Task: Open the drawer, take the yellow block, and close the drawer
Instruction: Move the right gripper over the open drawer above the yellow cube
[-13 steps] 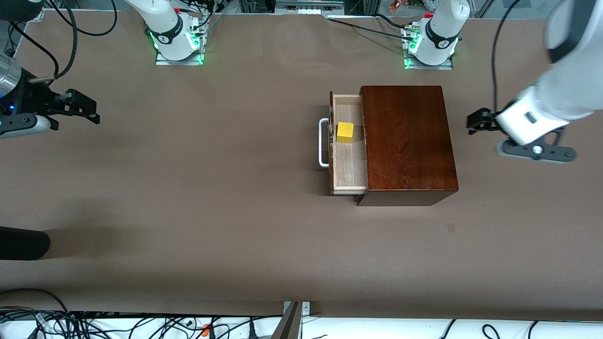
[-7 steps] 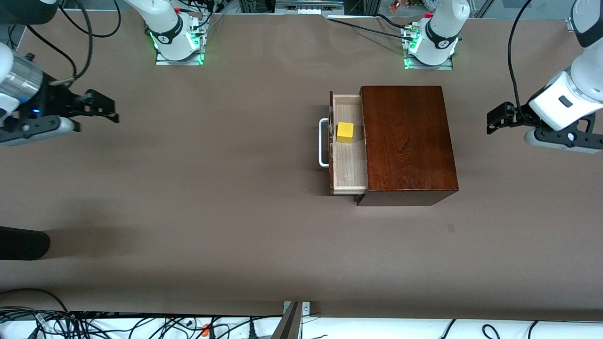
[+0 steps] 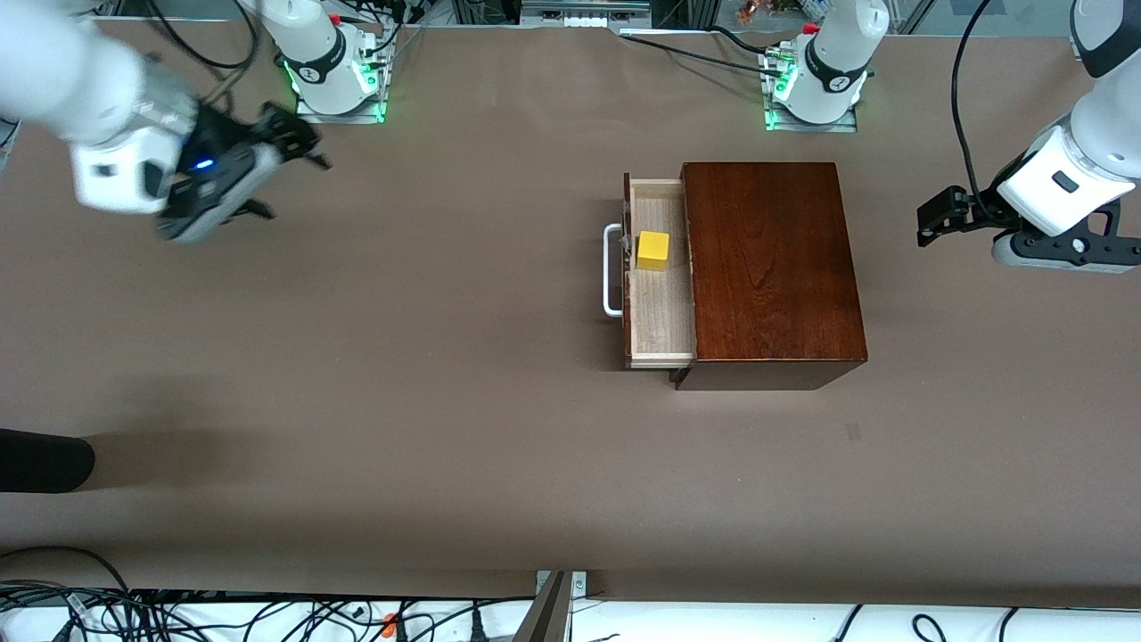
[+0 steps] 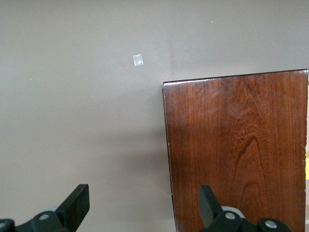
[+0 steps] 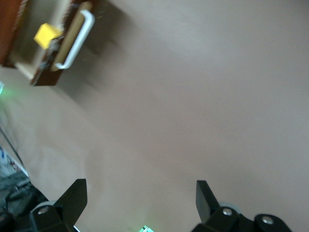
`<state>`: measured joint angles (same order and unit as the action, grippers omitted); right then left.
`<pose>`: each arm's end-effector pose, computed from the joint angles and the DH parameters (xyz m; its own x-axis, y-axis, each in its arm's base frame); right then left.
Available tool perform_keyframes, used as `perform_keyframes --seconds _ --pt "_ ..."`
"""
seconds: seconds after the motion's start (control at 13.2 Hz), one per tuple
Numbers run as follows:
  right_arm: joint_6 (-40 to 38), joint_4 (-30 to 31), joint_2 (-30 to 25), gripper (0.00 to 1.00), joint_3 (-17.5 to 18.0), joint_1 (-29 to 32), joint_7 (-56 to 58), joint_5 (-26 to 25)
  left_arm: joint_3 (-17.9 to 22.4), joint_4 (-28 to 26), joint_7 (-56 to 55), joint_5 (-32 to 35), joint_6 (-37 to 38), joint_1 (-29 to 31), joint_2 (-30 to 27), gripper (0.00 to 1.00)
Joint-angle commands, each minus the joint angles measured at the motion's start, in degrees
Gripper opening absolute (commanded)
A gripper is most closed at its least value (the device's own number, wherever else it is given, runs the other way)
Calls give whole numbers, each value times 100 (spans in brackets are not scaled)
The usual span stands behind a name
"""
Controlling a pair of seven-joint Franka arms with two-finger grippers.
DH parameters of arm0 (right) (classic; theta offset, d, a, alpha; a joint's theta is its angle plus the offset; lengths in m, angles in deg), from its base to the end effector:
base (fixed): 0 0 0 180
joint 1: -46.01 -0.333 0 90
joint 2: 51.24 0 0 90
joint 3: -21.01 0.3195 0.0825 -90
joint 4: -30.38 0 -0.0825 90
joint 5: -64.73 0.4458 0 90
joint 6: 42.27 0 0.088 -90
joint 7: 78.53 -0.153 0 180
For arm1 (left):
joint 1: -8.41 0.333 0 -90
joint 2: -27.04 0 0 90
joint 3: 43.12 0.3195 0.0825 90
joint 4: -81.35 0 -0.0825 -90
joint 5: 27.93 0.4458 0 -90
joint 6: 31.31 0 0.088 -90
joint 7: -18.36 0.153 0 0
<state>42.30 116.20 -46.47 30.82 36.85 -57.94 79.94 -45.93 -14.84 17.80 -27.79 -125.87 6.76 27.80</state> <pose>0.5801 0.2401 0.5680 0.7638 0.6454 0.0035 0.6177 -0.7295 -0.2935 0.6189 -0.0478 0.5228 0.9968 -0.0682 -0.0417 -0.0683 -0.9977 -0.0022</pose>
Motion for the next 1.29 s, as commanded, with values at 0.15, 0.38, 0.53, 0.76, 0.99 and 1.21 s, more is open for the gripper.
perform_keyframes --seconds 0.15,0.38,0.53,0.76,0.99,1.21 --pt "908 -92 233 100 1337 -427 235 -1113 -70 -103 -41 48 -89 34 -120 100" --pt "1630 -232 874 100 1374 -1296 156 -1387 -62 -102 3 48 -71 42 -120 100" --pt "2018 -530 1410 100 1374 -1807 164 -1957 -62 -102 -5 48 -71 42 -120 100" --pt "2019 -1469 2464 100 1331 -2300 164 -2206 -62 -102 -5 39 -54 42 -120 100" --pt "2001 -2042 3028 100 1234 -2871 156 -2732 -62 -102 -5 39 -36 42 -120 100" --pt "2614 -2078 3380 100 1208 -3004 24 -2795 -70 -41 -5 39 51 42 -111 100"
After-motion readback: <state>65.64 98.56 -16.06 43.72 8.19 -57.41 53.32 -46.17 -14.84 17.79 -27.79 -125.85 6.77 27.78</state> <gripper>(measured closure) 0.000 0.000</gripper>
